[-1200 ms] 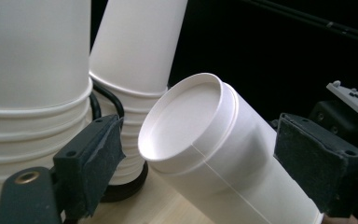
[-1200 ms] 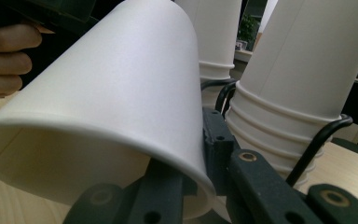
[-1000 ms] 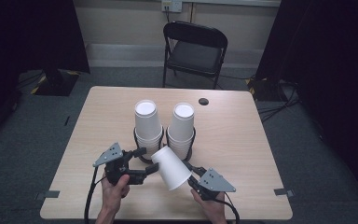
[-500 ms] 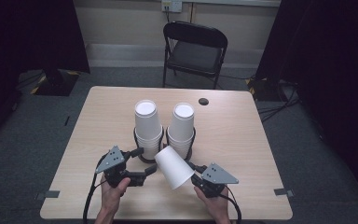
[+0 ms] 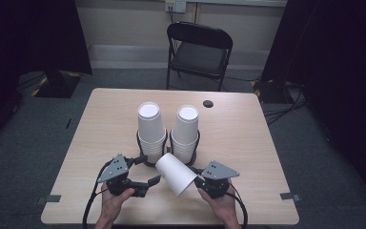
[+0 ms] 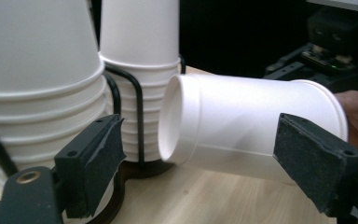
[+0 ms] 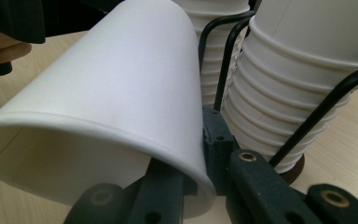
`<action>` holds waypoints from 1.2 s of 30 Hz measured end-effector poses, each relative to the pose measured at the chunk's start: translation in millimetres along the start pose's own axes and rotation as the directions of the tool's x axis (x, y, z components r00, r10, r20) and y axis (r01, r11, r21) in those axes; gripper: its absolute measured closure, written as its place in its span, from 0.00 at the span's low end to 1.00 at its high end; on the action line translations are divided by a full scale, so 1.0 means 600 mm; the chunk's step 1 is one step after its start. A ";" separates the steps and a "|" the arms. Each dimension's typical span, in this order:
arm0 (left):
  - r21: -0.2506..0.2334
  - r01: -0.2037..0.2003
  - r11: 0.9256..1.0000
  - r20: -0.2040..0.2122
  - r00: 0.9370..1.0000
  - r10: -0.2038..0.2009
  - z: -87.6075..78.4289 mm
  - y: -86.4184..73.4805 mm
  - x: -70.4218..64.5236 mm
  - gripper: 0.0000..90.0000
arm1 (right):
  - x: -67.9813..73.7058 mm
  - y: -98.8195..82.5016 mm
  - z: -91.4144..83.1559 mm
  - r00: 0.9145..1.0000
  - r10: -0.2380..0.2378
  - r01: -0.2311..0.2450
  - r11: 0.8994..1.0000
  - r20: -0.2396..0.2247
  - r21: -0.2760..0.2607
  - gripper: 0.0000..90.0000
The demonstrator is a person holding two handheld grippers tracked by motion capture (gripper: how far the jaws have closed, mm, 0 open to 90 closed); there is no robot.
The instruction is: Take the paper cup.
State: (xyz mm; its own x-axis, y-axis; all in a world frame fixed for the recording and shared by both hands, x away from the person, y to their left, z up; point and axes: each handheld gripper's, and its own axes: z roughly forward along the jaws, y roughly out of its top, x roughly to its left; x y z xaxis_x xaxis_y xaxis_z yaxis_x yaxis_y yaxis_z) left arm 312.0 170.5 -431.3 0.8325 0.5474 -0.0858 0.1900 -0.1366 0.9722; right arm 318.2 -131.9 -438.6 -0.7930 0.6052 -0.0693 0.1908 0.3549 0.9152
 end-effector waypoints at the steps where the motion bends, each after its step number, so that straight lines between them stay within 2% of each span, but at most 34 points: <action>1: 0.005 -0.010 1.000 0.002 1.000 0.010 0.000 0.000 -0.001 0.17 | -0.001 0.001 0.001 1.000 0.003 -0.003 1.000 -0.006 0.009 0.96; 3: 0.025 -0.046 0.999 -0.017 0.999 0.047 0.000 0.000 -0.007 0.17 | -0.002 0.004 0.001 1.000 0.000 0.001 1.000 -0.020 0.026 0.96; 4: 0.026 -0.053 0.998 -0.021 0.998 0.054 0.000 -0.001 -0.008 0.17 | -0.003 0.006 0.001 0.999 -0.001 0.002 1.000 -0.040 0.030 0.96; 8: 0.035 -0.085 0.996 -0.028 0.996 0.086 0.001 -0.006 -0.012 0.17 | -0.006 0.009 0.002 0.998 -0.006 0.011 0.997 -0.065 0.073 0.96; 14: 0.074 -0.153 0.986 -0.031 0.987 0.155 0.007 -0.011 -0.023 0.17 | -0.016 0.017 0.007 0.996 -0.011 0.023 0.989 -0.084 0.146 0.96; 15: 0.072 -0.151 0.986 -0.030 0.988 0.153 0.009 -0.011 -0.026 0.17 | -0.017 0.021 0.007 0.996 -0.016 0.030 0.988 -0.093 0.154 0.96; 17: 0.092 -0.168 0.981 -0.025 0.985 0.171 0.010 -0.011 -0.028 0.17 | -0.018 0.023 0.008 0.995 -0.016 0.031 0.987 -0.097 0.160 0.96; 23: 0.087 -0.188 0.978 0.005 0.982 0.188 0.019 -0.009 -0.030 0.17 | -0.023 0.031 0.013 0.991 -0.025 0.052 0.979 -0.135 0.199 0.96; 25: 0.085 -0.188 0.978 0.009 0.982 0.188 0.021 -0.006 -0.029 0.17 | -0.024 0.034 0.015 0.988 -0.035 0.068 0.973 -0.148 0.221 0.96; 28: 0.080 -0.194 0.978 0.023 0.981 0.193 0.024 -0.005 -0.030 0.17 | -0.026 0.038 0.022 0.987 -0.029 0.072 0.958 -0.158 0.278 0.96; 31: 0.090 -0.212 0.973 0.030 0.977 0.210 0.024 -0.010 -0.033 0.17 | -0.029 0.041 0.027 0.984 -0.023 0.077 0.950 -0.177 0.303 0.96; 35: 0.097 -0.241 0.966 0.054 0.970 0.236 0.024 -0.016 -0.035 0.17 | -0.031 0.044 0.029 0.979 -0.018 0.082 0.946 -0.203 0.313 0.96; 36: 0.099 -0.241 0.966 0.059 0.970 0.236 0.024 -0.016 -0.036 0.17 | -0.031 0.044 0.029 0.979 -0.018 0.082 0.946 -0.203 0.313 0.96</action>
State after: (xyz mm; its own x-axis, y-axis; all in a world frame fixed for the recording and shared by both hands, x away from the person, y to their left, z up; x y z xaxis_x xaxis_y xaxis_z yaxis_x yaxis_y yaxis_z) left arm 300.0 148.0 -442.1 0.8829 0.4503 0.1332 0.0346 -0.3453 0.9379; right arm 348.1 -121.2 -420.4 -0.8974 0.4413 -0.0038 0.2962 0.6087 0.7360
